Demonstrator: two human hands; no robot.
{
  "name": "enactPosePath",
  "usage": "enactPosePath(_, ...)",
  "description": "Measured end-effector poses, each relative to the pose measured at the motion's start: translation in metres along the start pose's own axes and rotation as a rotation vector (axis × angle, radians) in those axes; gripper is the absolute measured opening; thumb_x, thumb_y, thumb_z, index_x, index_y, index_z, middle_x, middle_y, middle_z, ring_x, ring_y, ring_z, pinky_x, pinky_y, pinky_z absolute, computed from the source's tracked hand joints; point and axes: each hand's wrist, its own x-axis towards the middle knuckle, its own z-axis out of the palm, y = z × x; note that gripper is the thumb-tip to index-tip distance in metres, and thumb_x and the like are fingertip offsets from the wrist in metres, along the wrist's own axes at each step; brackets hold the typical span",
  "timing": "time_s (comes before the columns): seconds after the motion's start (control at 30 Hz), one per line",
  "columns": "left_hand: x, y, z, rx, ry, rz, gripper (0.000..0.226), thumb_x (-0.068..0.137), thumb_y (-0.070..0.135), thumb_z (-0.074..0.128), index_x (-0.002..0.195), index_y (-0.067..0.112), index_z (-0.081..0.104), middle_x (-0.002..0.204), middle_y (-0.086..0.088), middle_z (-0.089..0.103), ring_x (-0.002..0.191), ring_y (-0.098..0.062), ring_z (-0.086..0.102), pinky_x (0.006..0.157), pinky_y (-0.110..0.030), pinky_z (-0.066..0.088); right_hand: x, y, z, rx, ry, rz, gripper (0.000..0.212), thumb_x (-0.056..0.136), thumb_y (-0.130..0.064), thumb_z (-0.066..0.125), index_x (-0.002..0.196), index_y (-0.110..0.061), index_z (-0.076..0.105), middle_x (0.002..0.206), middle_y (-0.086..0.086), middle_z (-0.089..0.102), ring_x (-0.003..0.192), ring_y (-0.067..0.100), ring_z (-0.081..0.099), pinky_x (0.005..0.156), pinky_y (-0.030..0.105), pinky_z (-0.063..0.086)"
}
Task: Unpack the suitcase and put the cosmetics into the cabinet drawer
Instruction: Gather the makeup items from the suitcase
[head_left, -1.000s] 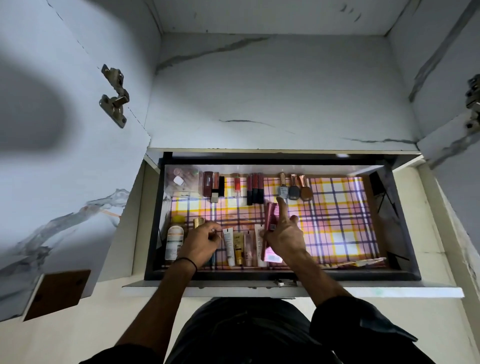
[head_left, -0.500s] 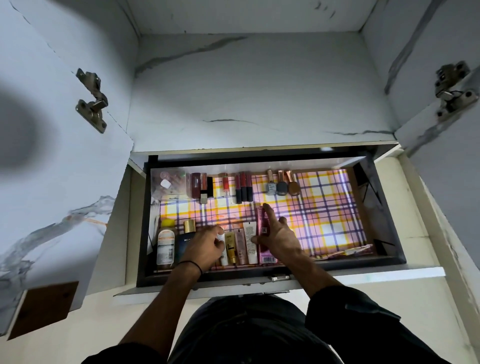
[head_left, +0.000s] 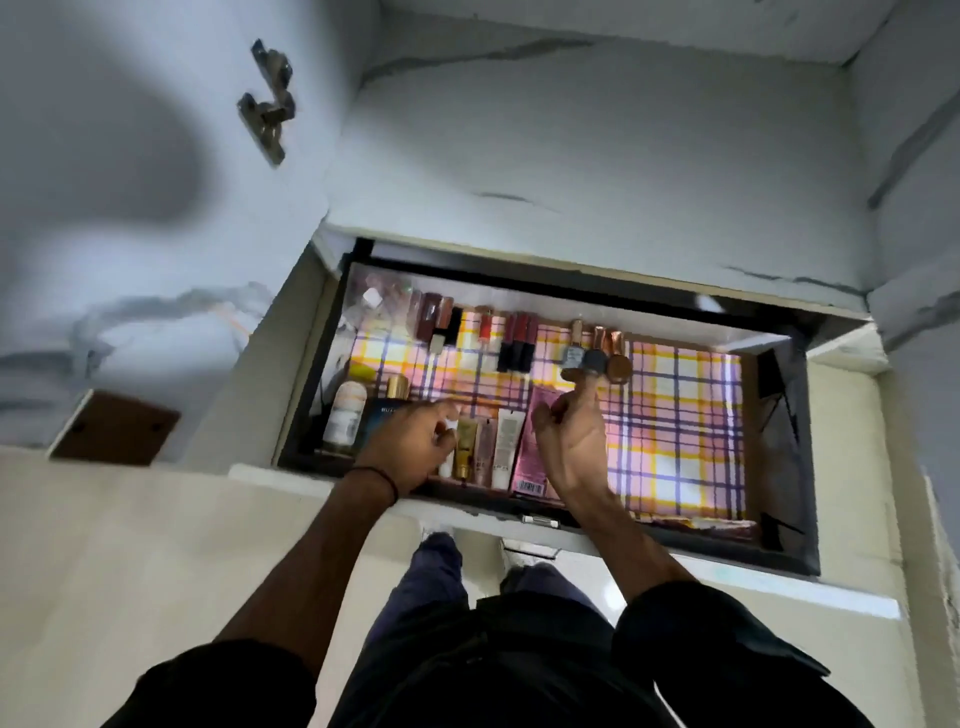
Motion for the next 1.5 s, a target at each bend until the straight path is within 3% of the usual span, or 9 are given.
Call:
enactPosePath(0.1, -0.021, 0.015, 0.000, -0.105, 0.165, -0.006, 0.029, 0.099, 0.021, 0.050, 0.126, 0.018, 0.060, 0.114, -0.005, 0.067, 0.100, -0.016, 0.061, 0.090, -0.035, 0.052, -0.007, -0.023, -0.002, 0.136, -0.149, 0.014, 0.030, 0.094, 0.000, 0.057, 0.121, -0.008, 0.048, 0.083, 0.008, 0.055, 0.068, 0.009, 0.055, 0.066, 0.026, 0.044)
enactPosePath(0.2, -0.049, 0.023, 0.000, -0.204, 0.440, 0.039, 0.024, 0.097, 0.014, 0.054, 0.118, 0.015, 0.066, 0.112, -0.002, 0.069, 0.098, -0.015, 0.063, 0.089, -0.032, 0.052, -0.026, -0.051, 0.000, 0.143, -0.217, -0.041, 0.022, 0.095, -0.001, 0.055, 0.115, -0.011, 0.055, 0.079, 0.000, 0.057, 0.057, -0.003, 0.052, 0.054, 0.015, 0.042)
enactPosePath(0.3, -0.090, 0.020, 0.000, -0.306, 0.689, 0.020, 0.020, 0.094, 0.014, 0.058, 0.112, 0.014, 0.069, 0.106, 0.003, 0.070, 0.086, -0.009, 0.063, 0.080, -0.020, 0.050, -0.053, -0.073, 0.018, 0.155, -0.269, -0.154, 0.016, 0.094, -0.007, 0.057, 0.104, -0.019, 0.058, 0.075, -0.004, 0.061, 0.059, 0.003, 0.055, 0.053, 0.024, 0.045)
enactPosePath(0.4, -0.159, -0.006, 0.010, -0.423, 0.873, -0.134, 0.020, 0.092, 0.009, 0.060, 0.105, 0.021, 0.069, 0.088, 0.008, 0.071, 0.074, -0.006, 0.062, 0.070, -0.012, 0.048, -0.102, -0.095, 0.051, 0.127, -0.432, -0.279, 0.011, 0.093, -0.013, 0.060, 0.101, -0.019, 0.063, 0.083, -0.004, 0.066, 0.073, 0.008, 0.060, 0.066, 0.023, 0.048)
enactPosePath(0.6, -0.341, -0.091, 0.061, -0.623, 1.083, -0.479, 0.022, 0.092, 0.011, 0.057, 0.103, 0.026, 0.068, 0.084, 0.009, 0.071, 0.077, -0.010, 0.067, 0.078, -0.038, 0.057, -0.242, -0.121, 0.142, 0.013, -0.895, -0.416, 0.005, 0.093, -0.014, 0.061, 0.095, -0.016, 0.066, 0.082, -0.008, 0.065, 0.070, 0.000, 0.058, 0.063, 0.010, 0.042)
enactPosePath(0.87, -0.604, -0.180, 0.141, -0.764, 1.383, -0.893, 0.021, 0.088, 0.013, 0.057, 0.097, 0.028, 0.068, 0.081, 0.005, 0.071, 0.074, -0.015, 0.067, 0.070, -0.027, 0.052, -0.514, -0.122, 0.267, -0.106, -1.410, -0.561, 0.008, 0.091, -0.015, 0.060, 0.094, -0.018, 0.066, 0.079, -0.007, 0.065, 0.070, 0.015, 0.063, 0.066, 0.028, 0.052)
enactPosePath(0.93, -0.655, -0.201, 0.157, -0.800, 1.460, -0.980, 0.021, 0.088, 0.009, 0.057, 0.097, 0.024, 0.069, 0.080, 0.002, 0.072, 0.072, -0.015, 0.067, 0.067, -0.018, 0.047, -0.569, -0.122, 0.292, -0.146, -1.507, -0.592, 0.009, 0.090, -0.012, 0.059, 0.094, -0.016, 0.066, 0.078, -0.003, 0.065, 0.066, 0.017, 0.062, 0.058, 0.023, 0.049)
enactPosePath(1.13, -0.750, -0.284, 0.186, -0.942, 1.568, -1.162, 0.020, 0.090, 0.009, 0.056, 0.102, 0.017, 0.069, 0.084, -0.002, 0.072, 0.071, -0.018, 0.068, 0.063, -0.011, 0.046, -0.653, -0.123, 0.391, -0.304, -1.631, -0.585, 0.013, 0.091, -0.007, 0.057, 0.097, -0.012, 0.067, 0.084, 0.008, 0.067, 0.067, 0.017, 0.060, 0.050, 0.013, 0.042)
enactPosePath(1.5, -0.888, -0.527, 0.175, -1.149, 1.409, -1.403, 0.021, 0.092, 0.004, 0.052, 0.104, 0.009, 0.068, 0.089, -0.010, 0.072, 0.067, -0.013, 0.064, 0.060, -0.006, 0.044, -0.817, -0.157, 0.670, -0.533, -1.808, -0.524, 0.011, 0.092, -0.008, 0.055, 0.097, -0.010, 0.065, 0.087, 0.007, 0.067, 0.071, 0.017, 0.060, 0.051, 0.011, 0.043)
